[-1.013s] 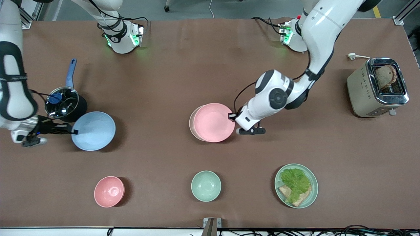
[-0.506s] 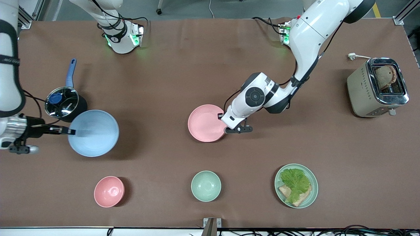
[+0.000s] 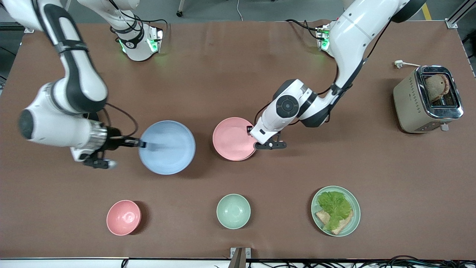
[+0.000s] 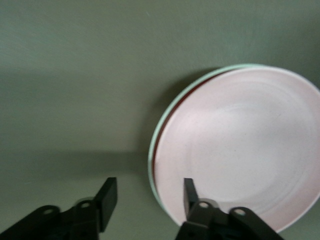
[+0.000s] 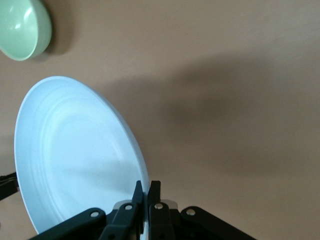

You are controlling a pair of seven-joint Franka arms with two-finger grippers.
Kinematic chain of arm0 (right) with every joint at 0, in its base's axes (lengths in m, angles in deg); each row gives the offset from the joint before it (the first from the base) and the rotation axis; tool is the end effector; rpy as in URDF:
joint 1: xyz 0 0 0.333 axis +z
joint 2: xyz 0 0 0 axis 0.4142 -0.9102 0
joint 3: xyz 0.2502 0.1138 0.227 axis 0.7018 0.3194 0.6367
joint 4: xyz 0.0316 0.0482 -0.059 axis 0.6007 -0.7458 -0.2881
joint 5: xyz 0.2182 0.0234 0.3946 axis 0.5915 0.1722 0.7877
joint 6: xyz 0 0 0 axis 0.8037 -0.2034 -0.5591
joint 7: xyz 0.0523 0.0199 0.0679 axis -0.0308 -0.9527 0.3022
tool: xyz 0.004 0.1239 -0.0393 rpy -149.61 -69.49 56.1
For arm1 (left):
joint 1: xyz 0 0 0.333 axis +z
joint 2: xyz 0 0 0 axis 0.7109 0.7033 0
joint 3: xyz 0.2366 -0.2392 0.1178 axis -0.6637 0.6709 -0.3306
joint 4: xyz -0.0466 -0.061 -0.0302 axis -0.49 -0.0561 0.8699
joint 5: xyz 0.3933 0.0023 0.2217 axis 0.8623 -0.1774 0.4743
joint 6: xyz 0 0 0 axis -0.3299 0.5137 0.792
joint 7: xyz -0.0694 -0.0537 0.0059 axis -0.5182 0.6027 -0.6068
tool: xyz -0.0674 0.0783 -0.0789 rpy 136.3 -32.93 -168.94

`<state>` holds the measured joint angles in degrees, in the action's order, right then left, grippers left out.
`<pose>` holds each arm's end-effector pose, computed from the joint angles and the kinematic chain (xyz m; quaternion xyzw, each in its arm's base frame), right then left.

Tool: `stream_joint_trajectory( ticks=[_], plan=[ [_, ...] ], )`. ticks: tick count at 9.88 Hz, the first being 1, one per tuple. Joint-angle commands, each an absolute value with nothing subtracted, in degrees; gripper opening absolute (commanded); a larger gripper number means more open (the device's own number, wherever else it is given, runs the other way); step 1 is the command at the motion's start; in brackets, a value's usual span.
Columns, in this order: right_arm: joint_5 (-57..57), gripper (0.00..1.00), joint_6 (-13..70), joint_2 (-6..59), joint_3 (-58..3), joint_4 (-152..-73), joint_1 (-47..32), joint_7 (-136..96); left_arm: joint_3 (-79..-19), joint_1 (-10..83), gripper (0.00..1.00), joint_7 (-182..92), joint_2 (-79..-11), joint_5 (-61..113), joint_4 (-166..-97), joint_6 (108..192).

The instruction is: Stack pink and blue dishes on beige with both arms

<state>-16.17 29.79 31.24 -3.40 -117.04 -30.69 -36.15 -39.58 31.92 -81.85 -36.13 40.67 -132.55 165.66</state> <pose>0.6716 0.1611 0.3527 -0.9726 0.0834 0.0880 0.1981 0.5729 -0.4559 0.2330 0.9951 0.0263 -0.0508 0.0808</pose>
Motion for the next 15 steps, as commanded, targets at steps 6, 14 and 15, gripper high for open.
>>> stream_joint_trajectory(
  ticks=[6,14,15],
  plan=[
    [-16.9,0.01,62.2,29.3,9.9,-134.9,-22.5,-52.4,-58.9,33.7,1.0,-55.9,-70.1,33.1,-136.7,143.5],
    [-17.0,0.07,70.2,23.2,9.7,-135.9,-18.8,-52.4,-66.3,39.9,1.0,-45.5,-74.1,33.7,-122.4,127.0],
    [-17.0,0.13,71.1,22.6,9.7,-135.9,-18.8,-52.4,-66.3,40.0,1.0,-45.5,-71.2,33.6,-116.7,123.7]
  ],
)
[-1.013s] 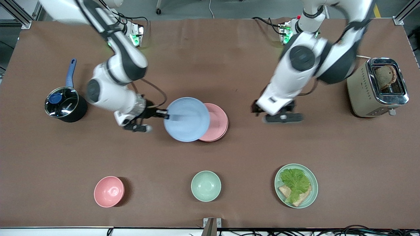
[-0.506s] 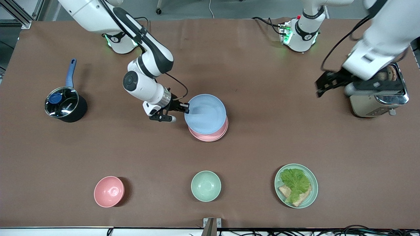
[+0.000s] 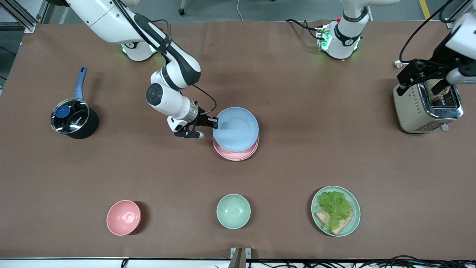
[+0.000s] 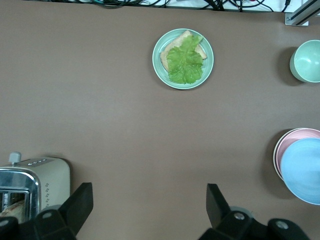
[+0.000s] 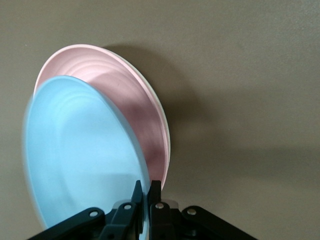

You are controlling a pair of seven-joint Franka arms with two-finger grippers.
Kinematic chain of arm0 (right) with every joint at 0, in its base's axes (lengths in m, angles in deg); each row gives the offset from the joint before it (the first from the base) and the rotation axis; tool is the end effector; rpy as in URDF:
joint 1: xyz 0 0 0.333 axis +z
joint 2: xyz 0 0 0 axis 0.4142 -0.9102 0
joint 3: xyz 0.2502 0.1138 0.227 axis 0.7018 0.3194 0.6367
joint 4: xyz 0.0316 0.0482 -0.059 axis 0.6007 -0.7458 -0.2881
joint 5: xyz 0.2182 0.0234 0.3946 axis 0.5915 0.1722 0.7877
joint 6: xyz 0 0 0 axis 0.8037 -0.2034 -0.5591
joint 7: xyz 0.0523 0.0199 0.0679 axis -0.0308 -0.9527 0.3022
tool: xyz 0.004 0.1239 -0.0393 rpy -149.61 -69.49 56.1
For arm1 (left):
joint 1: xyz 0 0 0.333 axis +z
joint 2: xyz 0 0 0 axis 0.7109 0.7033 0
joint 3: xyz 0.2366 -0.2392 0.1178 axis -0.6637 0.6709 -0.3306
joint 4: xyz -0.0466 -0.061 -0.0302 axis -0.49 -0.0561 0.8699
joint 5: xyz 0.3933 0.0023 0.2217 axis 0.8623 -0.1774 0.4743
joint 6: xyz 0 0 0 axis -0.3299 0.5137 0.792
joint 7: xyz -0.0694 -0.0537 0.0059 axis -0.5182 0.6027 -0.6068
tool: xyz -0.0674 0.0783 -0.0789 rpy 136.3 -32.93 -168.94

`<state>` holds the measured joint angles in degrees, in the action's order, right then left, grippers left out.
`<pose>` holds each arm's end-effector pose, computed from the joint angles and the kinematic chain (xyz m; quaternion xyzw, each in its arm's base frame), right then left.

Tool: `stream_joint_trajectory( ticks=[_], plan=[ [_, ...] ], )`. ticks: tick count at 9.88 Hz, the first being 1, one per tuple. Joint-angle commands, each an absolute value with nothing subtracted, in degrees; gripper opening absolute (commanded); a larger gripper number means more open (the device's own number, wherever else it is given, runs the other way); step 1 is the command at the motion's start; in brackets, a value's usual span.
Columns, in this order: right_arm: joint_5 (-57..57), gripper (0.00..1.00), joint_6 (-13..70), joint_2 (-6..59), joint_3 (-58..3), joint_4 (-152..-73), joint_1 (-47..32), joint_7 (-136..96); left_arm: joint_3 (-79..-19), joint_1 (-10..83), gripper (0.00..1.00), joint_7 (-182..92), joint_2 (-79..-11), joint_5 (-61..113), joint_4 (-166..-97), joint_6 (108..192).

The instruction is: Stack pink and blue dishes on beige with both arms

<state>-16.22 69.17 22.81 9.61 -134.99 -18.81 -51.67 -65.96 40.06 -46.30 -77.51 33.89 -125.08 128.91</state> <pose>0.5236 0.3851 0.1955 -0.9698 0.1042 0.0444 0.2158 0.5823 -0.0686 0.6950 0.9961 0.0136 0.0852 0.0169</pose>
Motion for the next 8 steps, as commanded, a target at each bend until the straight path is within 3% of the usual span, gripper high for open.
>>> stream_joint_trajectory(
  ticks=[1,2,3,5,8],
  plan=[
    [-17.0,0.28,71.2,22.5,9.7,-135.8,-18.8,-52.4,-66.3,40.0,1.0,-45.5,-70.0,33.7,-114.4,122.0],
    [-17.0,0.57,71.2,22.6,9.4,-135.6,-18.9,-52.2,-66.3,40.6,1.0,-45.5,-70.1,33.5,-114.3,121.9],
    [-17.0,1.0,71.0,23.9,9.3,-135.4,-19.4,-52.0,-66.3,41.3,1.0,-45.4,-70.4,33.4,-114.3,121.8],
    [-17.8,1.0,67.6,30.7,8.5,-135.7,-22.5,-51.9,-66.2,41.4,0.99,-45.4,-70.9,33.1,-115.0,118.0],
    [-31.5,1.0,52.6,39.9,-0.7,-132.3,-25.0,-52.0,-66.1,41.3,0.98,-45.3,-71.8,32.6,-116.2,118.1]
  ],
)
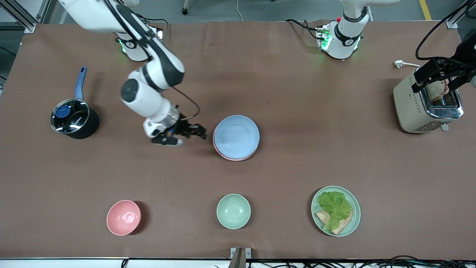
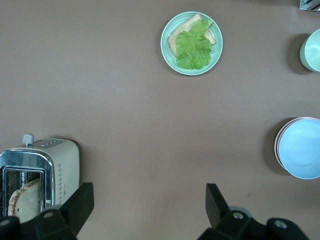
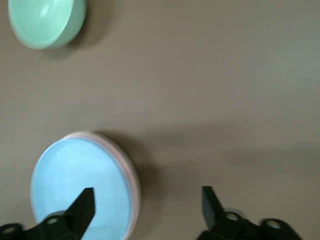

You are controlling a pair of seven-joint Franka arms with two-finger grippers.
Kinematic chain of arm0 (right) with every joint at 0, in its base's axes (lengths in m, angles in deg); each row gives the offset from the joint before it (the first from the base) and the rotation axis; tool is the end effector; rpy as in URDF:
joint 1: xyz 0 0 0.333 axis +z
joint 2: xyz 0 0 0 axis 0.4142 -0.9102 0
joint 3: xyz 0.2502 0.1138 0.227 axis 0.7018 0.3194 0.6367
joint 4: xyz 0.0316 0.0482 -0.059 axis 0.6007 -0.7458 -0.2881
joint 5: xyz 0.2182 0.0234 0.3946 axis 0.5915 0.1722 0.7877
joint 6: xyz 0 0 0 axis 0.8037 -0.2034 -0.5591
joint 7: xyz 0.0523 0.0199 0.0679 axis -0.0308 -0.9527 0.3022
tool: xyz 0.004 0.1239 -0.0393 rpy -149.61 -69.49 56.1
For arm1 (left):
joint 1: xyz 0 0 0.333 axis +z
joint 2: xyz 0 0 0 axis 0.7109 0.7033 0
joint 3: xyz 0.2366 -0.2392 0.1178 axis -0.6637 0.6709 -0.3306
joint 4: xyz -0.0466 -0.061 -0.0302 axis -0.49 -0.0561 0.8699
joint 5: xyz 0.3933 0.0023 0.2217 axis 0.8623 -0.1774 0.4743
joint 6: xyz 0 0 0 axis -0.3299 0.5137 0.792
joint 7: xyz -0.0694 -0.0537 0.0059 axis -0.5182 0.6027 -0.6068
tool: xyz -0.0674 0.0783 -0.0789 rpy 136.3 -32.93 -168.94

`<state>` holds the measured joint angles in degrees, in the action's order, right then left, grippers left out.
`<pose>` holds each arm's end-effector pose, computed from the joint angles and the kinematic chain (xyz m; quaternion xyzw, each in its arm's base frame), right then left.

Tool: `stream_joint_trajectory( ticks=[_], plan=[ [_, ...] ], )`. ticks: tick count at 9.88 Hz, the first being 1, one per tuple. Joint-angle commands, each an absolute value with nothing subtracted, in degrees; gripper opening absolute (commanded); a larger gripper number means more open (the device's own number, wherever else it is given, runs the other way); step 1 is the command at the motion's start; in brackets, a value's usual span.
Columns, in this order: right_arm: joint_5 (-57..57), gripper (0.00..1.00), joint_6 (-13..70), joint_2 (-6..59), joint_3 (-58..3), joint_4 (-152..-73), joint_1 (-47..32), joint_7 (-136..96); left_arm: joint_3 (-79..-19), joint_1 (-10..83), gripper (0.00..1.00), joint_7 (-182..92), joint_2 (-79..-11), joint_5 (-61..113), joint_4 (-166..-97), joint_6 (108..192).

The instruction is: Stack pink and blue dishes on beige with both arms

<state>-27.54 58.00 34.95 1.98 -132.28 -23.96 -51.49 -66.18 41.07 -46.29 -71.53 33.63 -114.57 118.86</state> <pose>0.6053 0.2686 0.3081 -0.9846 0.0922 -0.0445 0.1418 0.5998 -0.0577 0.7132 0.9989 0.0231 0.0372 0.0138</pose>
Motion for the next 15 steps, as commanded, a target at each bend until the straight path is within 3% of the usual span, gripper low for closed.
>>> stream_joint_trajectory(
  ticks=[1,3,7,8,10,15],
  plan=[
    [-34.5,1.0,47.1,43.5,-3.1,-130.2,-26.8,-51.9,-66.1,41.4,0.98,-45.2,-71.9,32.6,-116.3,118.1],
    [-36.8,1.0,35.2,48.1,-6.4,-123.5,-31.0,-51.7,-66.1,41.4,0.98,-44.8,-72.0,32.7,-116.5,118.2],
    [-39.3,1.0,7.2,48.6,-21.7,-102.1,-25.9,-51.2,-66.3,41.4,0.98,-42.7,-72.0,32.8,-116.5,116.0],
    [-39.2,1.0,2.4,48.8,-22.7,-99.7,-26.2,-46.2,-66.3,41.4,0.98,-42.8,-72.2,32.9,-116.5,115.5],
    [-35.2,1.0,-2.1,49.0,-25.8,-96.9,-27.6,-31.8,-66.3,41.4,0.98,-43.1,-72.5,33.2,-116.5,115.6],
    [-35.5,1.0,-2.2,49.0,-26.9,-97.1,-26.0,-30.7,-66.2,41.4,0.98,-43.1,-72.5,33.4,-116.5,115.8]
  ],
)
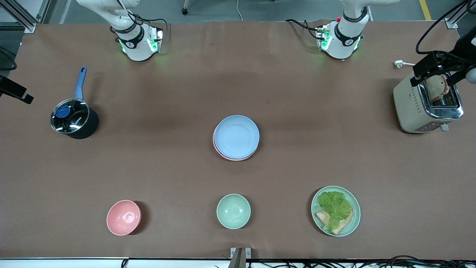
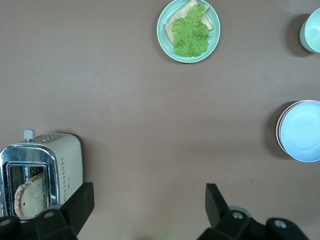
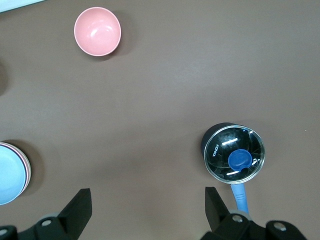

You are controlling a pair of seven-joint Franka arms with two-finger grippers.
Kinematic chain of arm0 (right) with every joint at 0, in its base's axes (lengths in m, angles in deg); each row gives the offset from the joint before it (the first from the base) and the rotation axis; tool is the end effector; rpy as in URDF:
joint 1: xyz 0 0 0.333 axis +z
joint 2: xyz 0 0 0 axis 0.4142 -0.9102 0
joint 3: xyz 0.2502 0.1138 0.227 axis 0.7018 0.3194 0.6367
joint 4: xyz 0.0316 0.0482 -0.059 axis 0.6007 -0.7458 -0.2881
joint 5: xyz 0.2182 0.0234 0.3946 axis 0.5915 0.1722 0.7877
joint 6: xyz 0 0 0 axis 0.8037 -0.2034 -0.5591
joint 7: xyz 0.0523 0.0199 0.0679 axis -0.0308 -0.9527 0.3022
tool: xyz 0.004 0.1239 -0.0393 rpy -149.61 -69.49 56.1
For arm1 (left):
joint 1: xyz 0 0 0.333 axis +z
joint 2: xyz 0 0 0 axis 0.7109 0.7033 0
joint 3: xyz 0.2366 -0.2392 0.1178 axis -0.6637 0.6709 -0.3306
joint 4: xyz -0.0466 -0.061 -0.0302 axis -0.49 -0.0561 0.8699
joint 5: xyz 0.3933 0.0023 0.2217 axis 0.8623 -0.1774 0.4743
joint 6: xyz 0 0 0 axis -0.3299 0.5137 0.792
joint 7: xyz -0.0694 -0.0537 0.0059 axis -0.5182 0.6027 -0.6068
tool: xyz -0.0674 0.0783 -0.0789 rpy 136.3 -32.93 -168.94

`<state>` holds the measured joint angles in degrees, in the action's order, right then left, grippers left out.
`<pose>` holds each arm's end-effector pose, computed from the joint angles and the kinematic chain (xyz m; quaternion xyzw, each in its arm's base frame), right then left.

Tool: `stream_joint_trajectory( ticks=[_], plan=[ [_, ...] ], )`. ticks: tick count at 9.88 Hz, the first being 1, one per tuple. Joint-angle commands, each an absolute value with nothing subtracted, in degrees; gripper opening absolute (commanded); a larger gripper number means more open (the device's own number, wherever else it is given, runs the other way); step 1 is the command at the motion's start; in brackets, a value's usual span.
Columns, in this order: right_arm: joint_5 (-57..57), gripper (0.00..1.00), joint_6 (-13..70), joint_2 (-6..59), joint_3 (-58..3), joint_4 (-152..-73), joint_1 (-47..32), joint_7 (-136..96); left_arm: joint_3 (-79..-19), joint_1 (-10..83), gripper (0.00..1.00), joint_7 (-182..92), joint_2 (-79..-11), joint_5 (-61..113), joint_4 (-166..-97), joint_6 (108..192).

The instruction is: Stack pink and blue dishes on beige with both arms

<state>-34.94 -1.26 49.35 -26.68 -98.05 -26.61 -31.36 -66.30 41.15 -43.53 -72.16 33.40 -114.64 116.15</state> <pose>0.6098 -0.0675 0.6751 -0.9935 0.1120 -0.0007 0.0197 0.5899 -0.0554 0.7146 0.9997 0.0002 0.0187 0.0130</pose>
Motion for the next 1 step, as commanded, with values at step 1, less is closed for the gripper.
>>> stream_joint_trajectory(
  ticks=[1],
  plan=[
    [-36.0,1.0,-2.2,49.0,-26.8,-96.9,-25.8,-30.1,-66.2,41.4,0.98,-43.1,-72.5,33.4,-116.5,115.8]
  ],
)
